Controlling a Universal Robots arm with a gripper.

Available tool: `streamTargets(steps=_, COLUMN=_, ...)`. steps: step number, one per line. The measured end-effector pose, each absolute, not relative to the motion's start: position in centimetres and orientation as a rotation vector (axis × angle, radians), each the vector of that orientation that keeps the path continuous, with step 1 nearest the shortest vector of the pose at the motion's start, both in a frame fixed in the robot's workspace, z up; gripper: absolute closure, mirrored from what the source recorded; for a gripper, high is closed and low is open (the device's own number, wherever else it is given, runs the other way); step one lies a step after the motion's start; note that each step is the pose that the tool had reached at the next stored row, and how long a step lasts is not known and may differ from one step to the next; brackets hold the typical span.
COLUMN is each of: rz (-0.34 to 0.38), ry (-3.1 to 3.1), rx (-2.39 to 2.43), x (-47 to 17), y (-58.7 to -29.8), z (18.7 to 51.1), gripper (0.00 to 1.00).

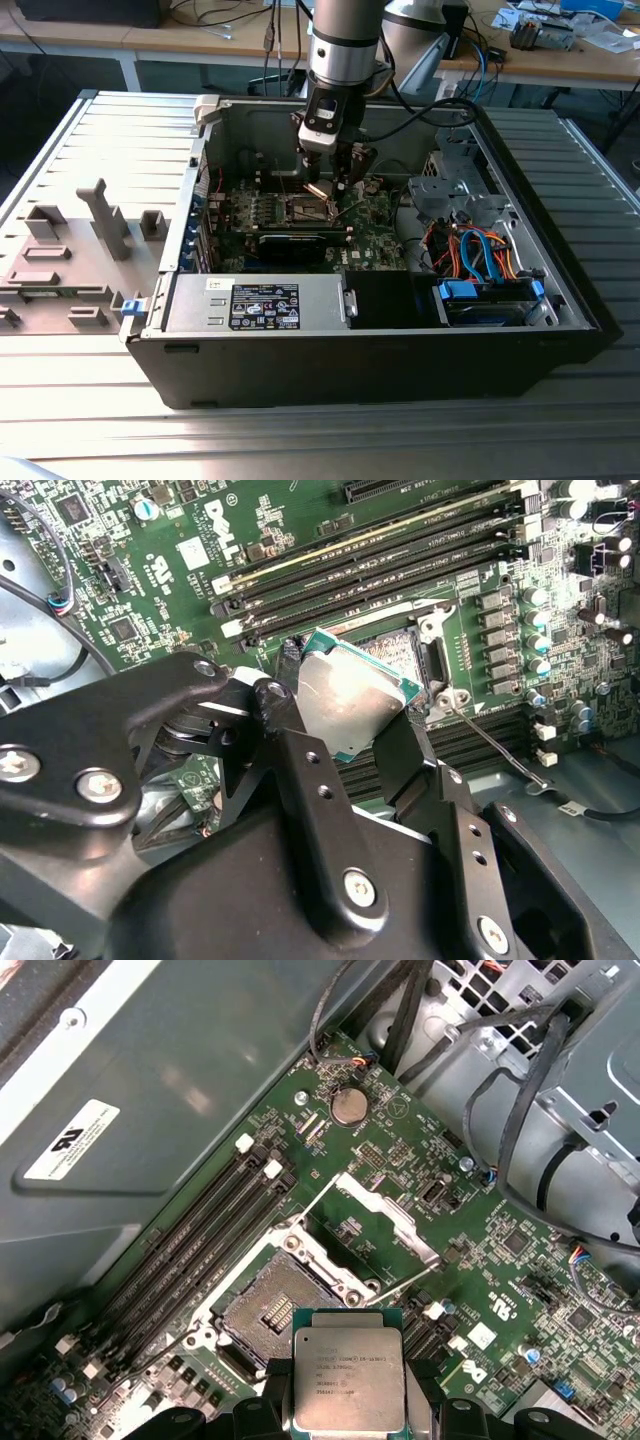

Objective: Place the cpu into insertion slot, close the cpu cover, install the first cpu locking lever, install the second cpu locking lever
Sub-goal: 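Place the cpu into insertion slot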

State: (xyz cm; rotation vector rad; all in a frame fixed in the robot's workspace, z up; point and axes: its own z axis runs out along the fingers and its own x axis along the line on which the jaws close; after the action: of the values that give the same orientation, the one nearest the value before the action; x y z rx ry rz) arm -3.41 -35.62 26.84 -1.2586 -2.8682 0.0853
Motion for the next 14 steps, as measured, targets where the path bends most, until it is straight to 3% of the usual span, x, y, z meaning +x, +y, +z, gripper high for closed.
streamTargets(steps=14, rz=0.085, ry=-2.854, rx=-1.289, x=-3.41, y=-35.62, z=26.83, gripper=0.46)
